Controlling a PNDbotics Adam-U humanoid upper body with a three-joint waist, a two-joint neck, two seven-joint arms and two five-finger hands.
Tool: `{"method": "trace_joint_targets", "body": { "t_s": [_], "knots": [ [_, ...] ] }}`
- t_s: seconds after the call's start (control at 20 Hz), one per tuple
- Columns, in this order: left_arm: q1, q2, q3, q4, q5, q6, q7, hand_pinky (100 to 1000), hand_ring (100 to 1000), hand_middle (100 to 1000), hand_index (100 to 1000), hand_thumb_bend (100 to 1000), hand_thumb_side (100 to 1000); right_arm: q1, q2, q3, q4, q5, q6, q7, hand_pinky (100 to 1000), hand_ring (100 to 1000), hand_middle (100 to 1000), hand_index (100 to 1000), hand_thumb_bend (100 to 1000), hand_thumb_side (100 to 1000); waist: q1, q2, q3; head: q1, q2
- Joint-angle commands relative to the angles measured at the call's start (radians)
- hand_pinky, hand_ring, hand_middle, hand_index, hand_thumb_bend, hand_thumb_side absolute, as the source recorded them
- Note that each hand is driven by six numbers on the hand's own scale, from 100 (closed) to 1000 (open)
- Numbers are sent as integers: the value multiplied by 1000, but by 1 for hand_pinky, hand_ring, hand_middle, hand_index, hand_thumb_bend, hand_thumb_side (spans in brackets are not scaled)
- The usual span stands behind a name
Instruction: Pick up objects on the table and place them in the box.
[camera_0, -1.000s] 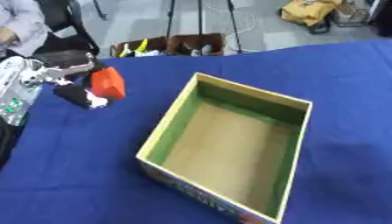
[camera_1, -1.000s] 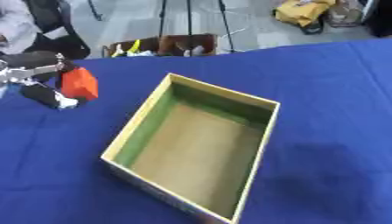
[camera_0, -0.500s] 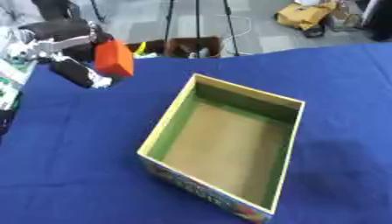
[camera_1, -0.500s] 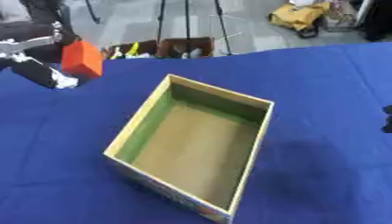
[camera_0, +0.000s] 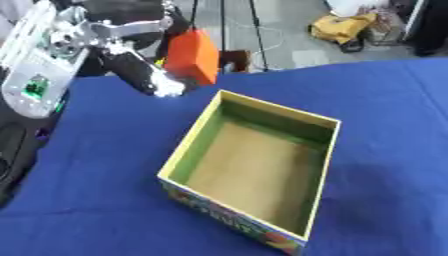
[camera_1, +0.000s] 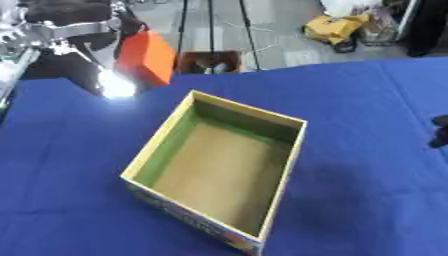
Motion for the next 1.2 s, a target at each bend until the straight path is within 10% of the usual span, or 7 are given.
{"method": "trace_joint_targets", "body": {
  "t_s": [0.05, 1.2],
  "knots": [
    [-29, -45, -10, -11, 5, -4, -43, 194, 405, 367, 504, 100, 519, -16, -5, -10, -25, -15, 2, -11, 650, 424, 417, 549, 504, 1000, -7, -25, -7, 7, 3],
    [37, -282, -127, 161, -392, -168, -115, 265, 446, 392, 543, 100, 473, -34, 3, -18, -46, -21, 16, -59, 649, 417, 409, 543, 503, 1000, -1, -2, -35, 12, -9]
  ]
}}
